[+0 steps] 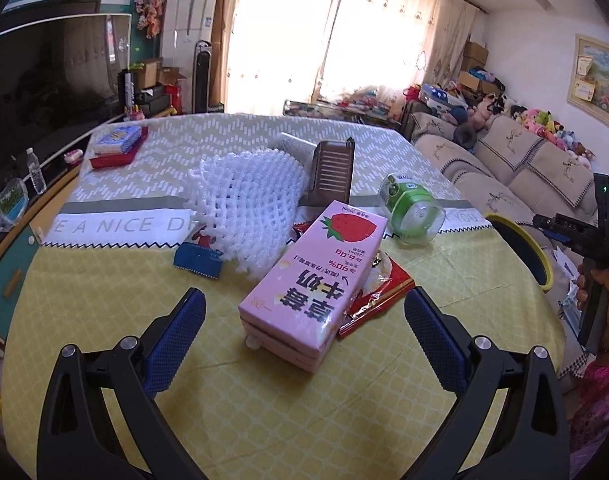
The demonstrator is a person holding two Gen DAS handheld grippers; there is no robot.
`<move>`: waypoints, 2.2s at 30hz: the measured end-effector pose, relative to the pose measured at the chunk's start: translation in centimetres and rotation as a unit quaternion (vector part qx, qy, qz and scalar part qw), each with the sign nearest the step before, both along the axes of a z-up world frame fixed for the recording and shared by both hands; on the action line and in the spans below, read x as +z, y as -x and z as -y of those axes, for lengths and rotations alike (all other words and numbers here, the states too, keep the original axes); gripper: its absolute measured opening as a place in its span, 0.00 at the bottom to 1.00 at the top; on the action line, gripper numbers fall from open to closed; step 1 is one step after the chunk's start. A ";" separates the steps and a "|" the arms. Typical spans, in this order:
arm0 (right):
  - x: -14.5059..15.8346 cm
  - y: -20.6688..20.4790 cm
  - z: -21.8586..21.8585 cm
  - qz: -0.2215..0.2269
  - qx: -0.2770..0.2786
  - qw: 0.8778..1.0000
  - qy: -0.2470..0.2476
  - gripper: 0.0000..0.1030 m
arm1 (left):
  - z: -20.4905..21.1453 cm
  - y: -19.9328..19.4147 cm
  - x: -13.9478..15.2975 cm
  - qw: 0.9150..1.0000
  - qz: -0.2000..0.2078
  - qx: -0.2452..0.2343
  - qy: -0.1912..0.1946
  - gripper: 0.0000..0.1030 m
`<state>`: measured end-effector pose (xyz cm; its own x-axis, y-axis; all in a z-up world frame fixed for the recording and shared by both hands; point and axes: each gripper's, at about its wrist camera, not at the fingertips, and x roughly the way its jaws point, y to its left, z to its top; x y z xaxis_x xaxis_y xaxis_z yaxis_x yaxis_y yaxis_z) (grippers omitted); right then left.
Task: Collect trash
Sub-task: 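Grasp the pink strawberry milk carton with the left tool, then lift the milk carton over the bin and open the left tool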
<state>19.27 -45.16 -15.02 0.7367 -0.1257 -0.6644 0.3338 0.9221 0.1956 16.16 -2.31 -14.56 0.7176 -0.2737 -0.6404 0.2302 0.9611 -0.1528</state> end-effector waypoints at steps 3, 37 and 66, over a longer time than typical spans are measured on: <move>-0.1 -0.1 -0.2 -0.002 0.003 1.000 -0.002 0.45 | 0.3 -1.2 -0.5 1.000 -0.017 -0.010 -0.013 0.95; -0.6 -0.6 -0.5 -0.004 0.020 1.000 -0.017 0.45 | 1.7 0.2 2.3 0.999 0.028 -0.029 0.008 0.48; 1.7 4.2 5.1 0.047 -0.046 0.998 -0.022 0.45 | 15.8 0.8 12.0 0.974 0.117 -0.192 0.028 0.48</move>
